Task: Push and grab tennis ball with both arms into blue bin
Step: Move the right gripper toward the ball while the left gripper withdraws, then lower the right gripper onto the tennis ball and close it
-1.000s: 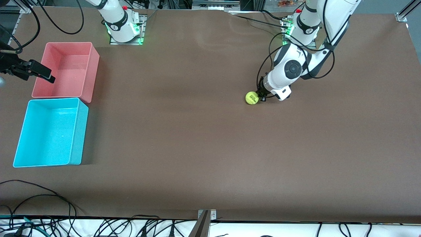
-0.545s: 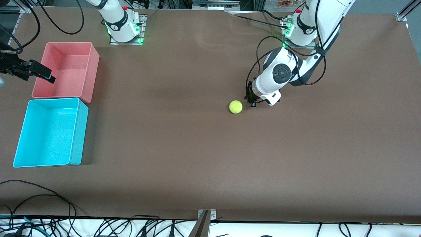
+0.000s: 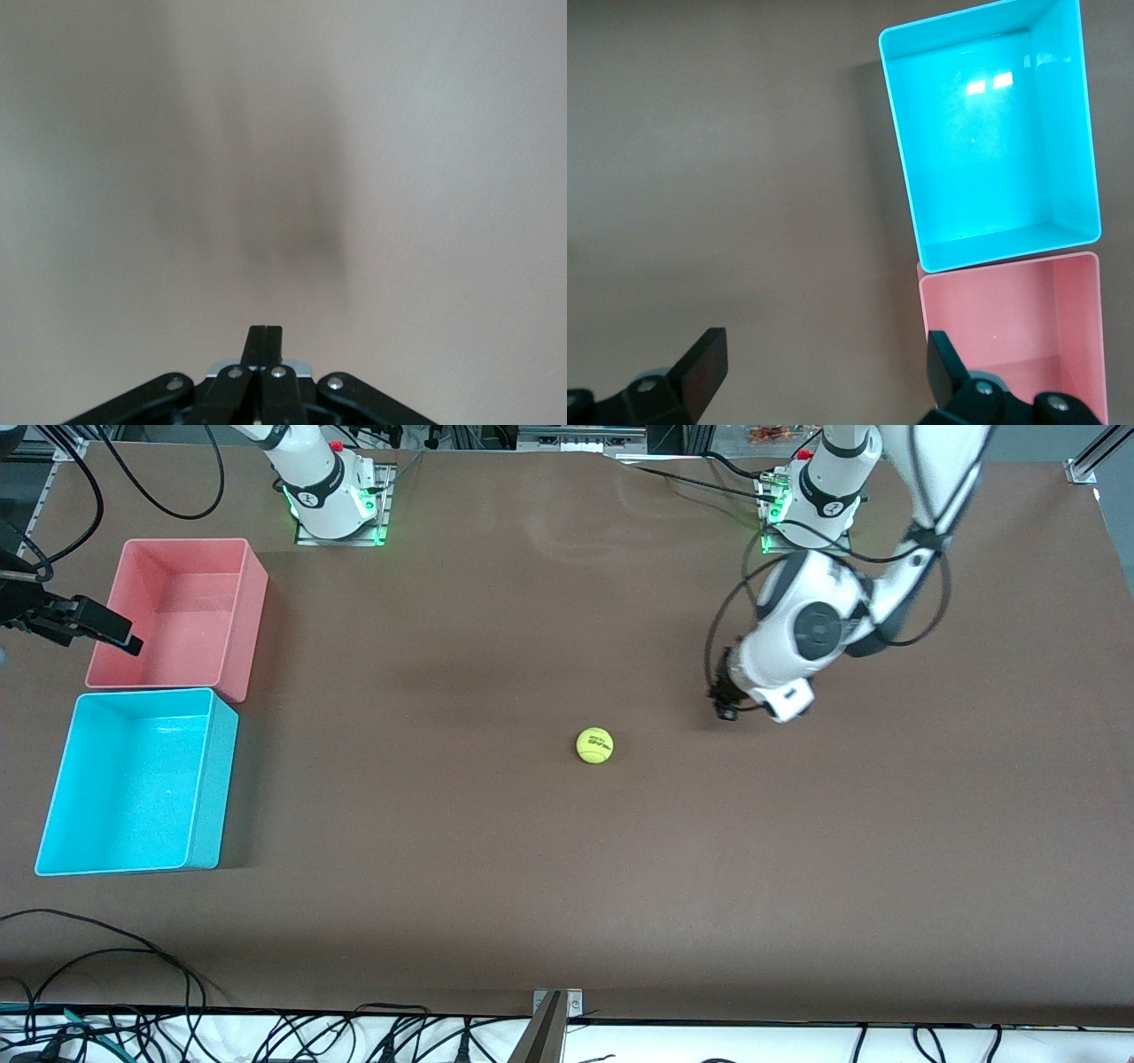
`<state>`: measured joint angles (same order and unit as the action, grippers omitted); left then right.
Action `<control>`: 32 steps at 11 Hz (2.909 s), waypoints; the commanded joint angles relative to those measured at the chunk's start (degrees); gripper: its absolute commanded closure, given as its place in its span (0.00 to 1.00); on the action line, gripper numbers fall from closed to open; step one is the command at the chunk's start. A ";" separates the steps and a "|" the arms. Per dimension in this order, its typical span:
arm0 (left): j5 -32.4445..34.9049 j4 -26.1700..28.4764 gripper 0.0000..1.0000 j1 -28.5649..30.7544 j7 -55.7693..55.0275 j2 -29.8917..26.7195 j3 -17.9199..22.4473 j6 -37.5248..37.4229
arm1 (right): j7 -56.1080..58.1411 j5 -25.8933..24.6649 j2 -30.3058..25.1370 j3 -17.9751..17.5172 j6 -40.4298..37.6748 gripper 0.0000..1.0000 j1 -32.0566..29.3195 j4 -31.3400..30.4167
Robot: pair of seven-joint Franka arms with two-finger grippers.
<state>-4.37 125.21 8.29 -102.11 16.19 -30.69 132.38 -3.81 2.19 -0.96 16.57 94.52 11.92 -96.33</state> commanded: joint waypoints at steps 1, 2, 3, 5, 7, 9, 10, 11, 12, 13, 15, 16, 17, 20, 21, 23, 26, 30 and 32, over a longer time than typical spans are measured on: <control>0.33 -2.76 1.00 14.26 24.50 -5.98 -0.60 -10.26 | -0.23 1.15 2.09 -0.14 2.85 0.00 -0.32 1.23; 0.33 -5.56 1.00 18.13 32.76 -6.78 -0.60 -14.74 | -0.15 1.32 3.23 -0.14 4.69 0.00 -0.23 1.23; 0.42 -9.94 1.00 21.39 41.46 -6.87 -0.51 -19.83 | 0.20 1.41 4.11 -0.14 6.10 0.00 -0.23 1.23; 0.86 -18.91 1.00 24.40 55.98 -6.70 -0.07 -28.55 | -0.06 2.63 7.44 -1.10 8.64 0.00 0.82 1.32; 0.95 -24.37 1.00 25.55 66.28 -6.70 0.10 -32.18 | 0.38 5.71 10.17 -2.24 11.12 0.00 1.27 1.67; 0.95 -25.45 1.00 26.51 75.68 -6.70 1.85 -32.63 | 0.47 5.54 13.16 -6.52 13.65 0.00 1.27 1.67; 0.77 -27.19 1.00 28.08 82.96 -6.52 2.04 -32.71 | 0.29 4.58 15.35 -10.47 15.93 0.00 1.35 1.76; 0.77 -28.34 1.00 28.45 89.47 -6.70 2.04 -32.71 | 0.73 1.62 17.29 -14.16 17.87 0.00 2.05 2.02; 0.86 -29.14 1.00 28.45 93.36 -7.31 1.95 -33.15 | 0.73 -1.89 18.70 -16.03 18.41 0.00 3.02 3.07; 1.03 -31.58 1.00 28.54 94.71 -7.40 1.78 -35.24 | 0.21 -2.97 20.19 -17.35 18.68 0.00 4.59 3.42; 1.56 -34.94 1.00 28.19 101.72 -7.14 1.78 -37.46 | -0.15 -0.80 21.60 -18.32 22.51 0.00 6.45 4.13; 3.13 -35.38 1.00 28.19 103.49 -7.14 1.51 -37.46 | 0.03 -1.05 22.74 -19.37 27.33 0.00 7.93 4.74; 3.06 -35.73 0.98 27.75 106.90 -7.57 1.95 -37.46 | 0.20 -1.14 24.23 -19.56 32.26 0.00 10.38 5.18; 3.15 -35.39 0.00 10.22 108.69 -11.08 16.58 -37.55 | 0.38 -1.49 30.99 -19.56 43.88 0.00 17.33 8.34; 3.67 -34.95 0.00 7.04 108.44 -12.05 18.02 -37.46 | 0.38 -1.58 33.45 -19.56 46.52 0.00 19.00 9.22; 3.76 -34.42 0.00 -0.43 107.30 -13.90 21.71 -37.37 | 0.56 -1.49 39.24 -19.56 50.22 0.00 21.12 13.59; 5.24 -31.98 0.00 -9.85 102.89 -16.09 28.03 -34.93 | 0.91 -2.28 42.96 -19.47 49.89 0.00 22.27 14.59; 5.34 -27.21 0.00 -14.53 105.27 -18.04 33.33 -30.34 | 0.65 -2.02 47.61 -19.47 49.71 0.00 22.63 14.68; 5.25 -27.21 0.00 -14.44 105.44 -18.12 33.24 -30.69 | -0.32 -1.40 48.94 -19.47 49.97 0.00 23.32 14.68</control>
<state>-0.56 96.18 -5.11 2.01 0.00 1.84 100.98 -3.55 0.74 45.35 -3.19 144.78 34.14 -84.09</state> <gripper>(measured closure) 0.000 0.000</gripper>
